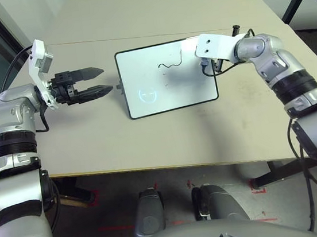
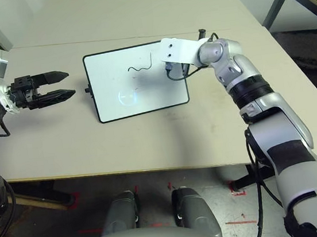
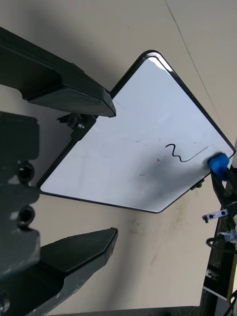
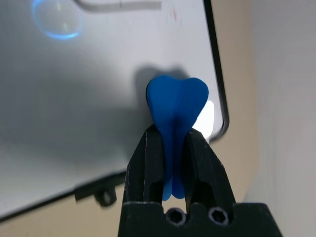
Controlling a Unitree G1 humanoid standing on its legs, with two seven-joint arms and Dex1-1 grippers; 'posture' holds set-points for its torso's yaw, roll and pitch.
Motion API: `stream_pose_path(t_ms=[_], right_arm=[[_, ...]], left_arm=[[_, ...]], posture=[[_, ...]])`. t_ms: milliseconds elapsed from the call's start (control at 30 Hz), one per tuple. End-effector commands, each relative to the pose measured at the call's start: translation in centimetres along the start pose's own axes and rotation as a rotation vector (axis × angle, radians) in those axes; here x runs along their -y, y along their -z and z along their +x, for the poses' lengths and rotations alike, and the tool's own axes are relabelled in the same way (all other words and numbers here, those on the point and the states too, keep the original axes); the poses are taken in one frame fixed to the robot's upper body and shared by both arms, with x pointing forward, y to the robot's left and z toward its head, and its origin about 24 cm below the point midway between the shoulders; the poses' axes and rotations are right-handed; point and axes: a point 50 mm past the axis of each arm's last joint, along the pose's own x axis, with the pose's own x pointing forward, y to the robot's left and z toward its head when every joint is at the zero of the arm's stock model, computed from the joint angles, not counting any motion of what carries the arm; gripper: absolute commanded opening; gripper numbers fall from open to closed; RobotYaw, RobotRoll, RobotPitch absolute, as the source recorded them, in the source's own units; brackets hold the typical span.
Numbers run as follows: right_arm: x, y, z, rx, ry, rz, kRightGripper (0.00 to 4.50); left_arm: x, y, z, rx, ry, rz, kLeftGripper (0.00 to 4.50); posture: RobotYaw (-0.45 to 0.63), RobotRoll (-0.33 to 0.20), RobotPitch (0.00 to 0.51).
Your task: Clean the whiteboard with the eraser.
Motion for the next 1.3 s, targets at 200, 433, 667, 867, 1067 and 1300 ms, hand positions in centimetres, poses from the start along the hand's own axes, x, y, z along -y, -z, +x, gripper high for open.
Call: stream_pose_path(t_ms=[200,433,667,867,1067,1300], right_arm=[[-0.9,-2.1,1.4,0.029,-0.036,-0.103,0.34],[-1.1,-4.3,2.2,0.075,-0.045,-0.132,0.34],[-1.0,-4.6,2.3,0.08,-0.045,-0.134,0.34],[-0.5,-2.4,1.5,0.021,-0.039,-0.134,0.34],[-0.2,0.1,0.3,-0.039,-0.046,-0.131,0.34],[-0.7,1.4,-0.4,-0.069,-0.064,-0.128,0.34]], left_arm=[[0.1,-0.2,0.0,-0.017,0.008,0.018,4.5],[0.1,-0.2,0.2,-0.011,0.008,0.017,4.5],[0.1,-0.2,0.1,-0.007,0.004,0.018,4.5],[0.1,-0.2,0.2,-0.007,0.004,0.017,4.5],[0.0,-0.2,0.5,-0.004,0.011,0.016,4.5],[-0.1,-0.2,0.7,-0.001,0.017,0.014,4.5]], posture=[[0.3,0.0,0.057],[0.31,0.0,0.058],[0.31,0.0,0.058],[0.3,0.0,0.06],[0.29,0.0,0.062],[0.28,0.0,0.066]])
